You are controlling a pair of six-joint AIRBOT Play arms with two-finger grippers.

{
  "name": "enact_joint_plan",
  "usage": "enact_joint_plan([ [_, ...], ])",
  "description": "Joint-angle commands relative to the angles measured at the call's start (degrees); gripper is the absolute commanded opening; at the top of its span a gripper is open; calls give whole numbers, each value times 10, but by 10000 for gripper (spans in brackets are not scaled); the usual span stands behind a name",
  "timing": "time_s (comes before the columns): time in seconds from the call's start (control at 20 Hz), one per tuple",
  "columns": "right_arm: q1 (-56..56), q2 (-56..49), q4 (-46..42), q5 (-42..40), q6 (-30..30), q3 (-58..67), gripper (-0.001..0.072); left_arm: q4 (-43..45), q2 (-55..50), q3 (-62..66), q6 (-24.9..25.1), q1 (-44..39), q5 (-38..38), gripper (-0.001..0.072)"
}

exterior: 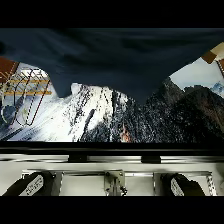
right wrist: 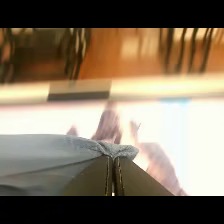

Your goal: Fold the shirts.

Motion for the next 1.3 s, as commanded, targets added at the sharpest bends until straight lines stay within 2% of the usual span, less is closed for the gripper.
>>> enact_joint_plan([
  [0.0, 0, 68, -56, 24, 41, 24, 69, 68, 101, -3, -61, 22, 16, 39],
  [0.25, 0, 49, -57, 52, 41, 24, 69, 115, 111, -30, -61, 22, -87, 39],
  [0.35, 0, 9, -58, 105, 39, 23, 69, 113, 94, -71, -61, 22, -145, 40],
  [0.5, 0, -92, -76, 201, 28, 19, 70, 113, 56, -165, -58, 17, -154, 39],
  [0.6, 0, -168, -75, 195, 28, -1, 70, 96, 10, -232, -57, 16, -152, 40],
  [0.7, 0, -265, -46, 167, 29, -9, 70, 42, -54, -284, -34, 6, -128, 39],
  [0.8, 0, -358, -3, 122, 27, -9, 70, -26, -133, -313, -2, -13, -71, 40],
  [0.95, 0, -467, 51, 53, 68, -9, 70, -95, -263, -313, -2, -41, 17, 40],
  [1.05, 0, -517, 95, 17, 76, -9, 70, -153, -332, -313, -2, -54, 75, 40],
  [1.15, 0, -553, 124, 2, 82, -9, 70, -201, -386, -313, -2, -68, 111, 40],
  [1.25, 0, -575, 129, 6, 95, -9, 70, -207, -425, -313, -2, -83, 118, 41],
])
